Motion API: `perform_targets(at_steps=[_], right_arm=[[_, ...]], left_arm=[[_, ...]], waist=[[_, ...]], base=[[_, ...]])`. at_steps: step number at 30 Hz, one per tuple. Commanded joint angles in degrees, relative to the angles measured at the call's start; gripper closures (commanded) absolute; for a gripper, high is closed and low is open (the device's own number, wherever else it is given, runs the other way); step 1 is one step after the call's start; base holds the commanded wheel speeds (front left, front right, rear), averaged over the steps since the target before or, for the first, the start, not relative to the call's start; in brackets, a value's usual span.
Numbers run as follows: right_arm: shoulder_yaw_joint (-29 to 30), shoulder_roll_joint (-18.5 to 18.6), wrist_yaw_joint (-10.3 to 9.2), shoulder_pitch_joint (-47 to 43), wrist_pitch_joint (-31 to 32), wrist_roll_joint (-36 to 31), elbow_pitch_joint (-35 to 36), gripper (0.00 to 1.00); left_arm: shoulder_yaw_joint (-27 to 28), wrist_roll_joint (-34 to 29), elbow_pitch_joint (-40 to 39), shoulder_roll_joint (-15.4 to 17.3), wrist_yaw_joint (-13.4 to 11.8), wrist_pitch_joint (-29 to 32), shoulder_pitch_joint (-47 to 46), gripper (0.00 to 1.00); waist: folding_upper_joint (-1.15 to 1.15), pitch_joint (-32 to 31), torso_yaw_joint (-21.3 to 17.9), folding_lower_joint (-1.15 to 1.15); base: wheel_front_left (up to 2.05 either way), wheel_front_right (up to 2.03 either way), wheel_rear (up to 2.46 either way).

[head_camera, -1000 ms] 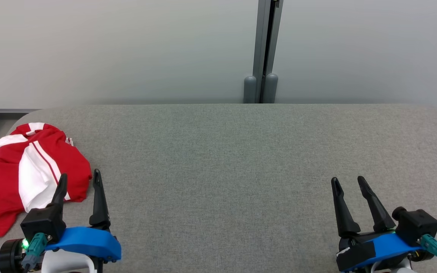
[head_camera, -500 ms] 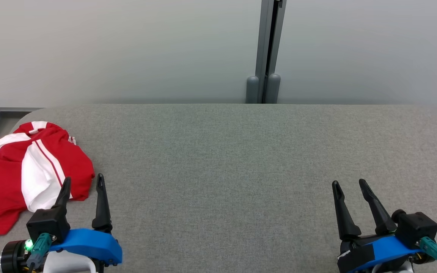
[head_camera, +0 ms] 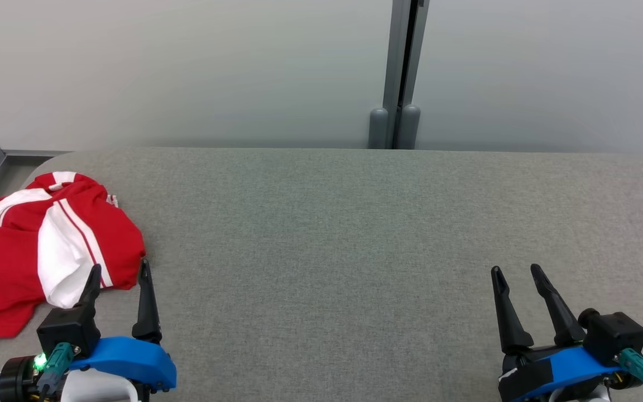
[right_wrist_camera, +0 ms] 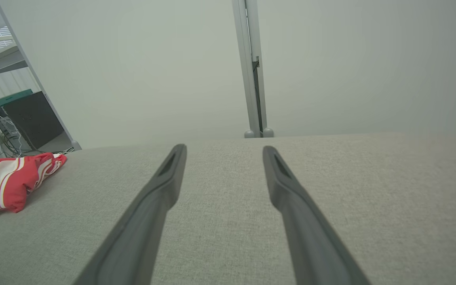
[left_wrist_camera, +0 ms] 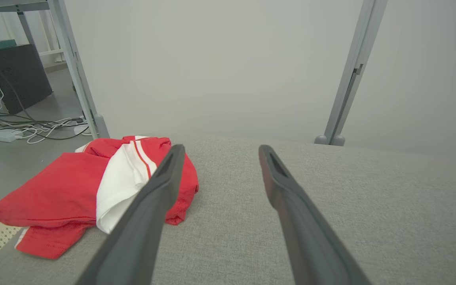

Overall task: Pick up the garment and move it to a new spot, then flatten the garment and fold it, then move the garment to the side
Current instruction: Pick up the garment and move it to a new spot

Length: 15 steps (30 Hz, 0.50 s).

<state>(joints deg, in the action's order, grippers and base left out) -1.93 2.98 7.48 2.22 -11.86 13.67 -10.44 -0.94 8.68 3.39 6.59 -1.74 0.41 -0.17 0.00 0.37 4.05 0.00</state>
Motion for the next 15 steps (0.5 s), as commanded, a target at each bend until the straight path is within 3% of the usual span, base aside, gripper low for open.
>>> perform_targets(at_steps=[1, 15], right_arm=[[-0.03, 0.03, 0.03, 0.10, 0.18, -0.07, 0.12, 0.00], [0.10, 0.03, 0.03, 0.39, 0.61, -0.42, 0.44, 0.00]], left_arm=[[0.15, 0.25, 0.14, 0.34, -0.32, -0.25, -1.00, 0.00], [1.97, 0.96, -0.88, 1.50, -2.24, -0.76, -0.25, 0.00]], waist=[[0.00, 0.41, 0.91, 0.00], [0.00, 1.84, 9.79, 0.00]], base=[[0.00, 0.00, 0.00], [0.00, 0.00, 0.00]])
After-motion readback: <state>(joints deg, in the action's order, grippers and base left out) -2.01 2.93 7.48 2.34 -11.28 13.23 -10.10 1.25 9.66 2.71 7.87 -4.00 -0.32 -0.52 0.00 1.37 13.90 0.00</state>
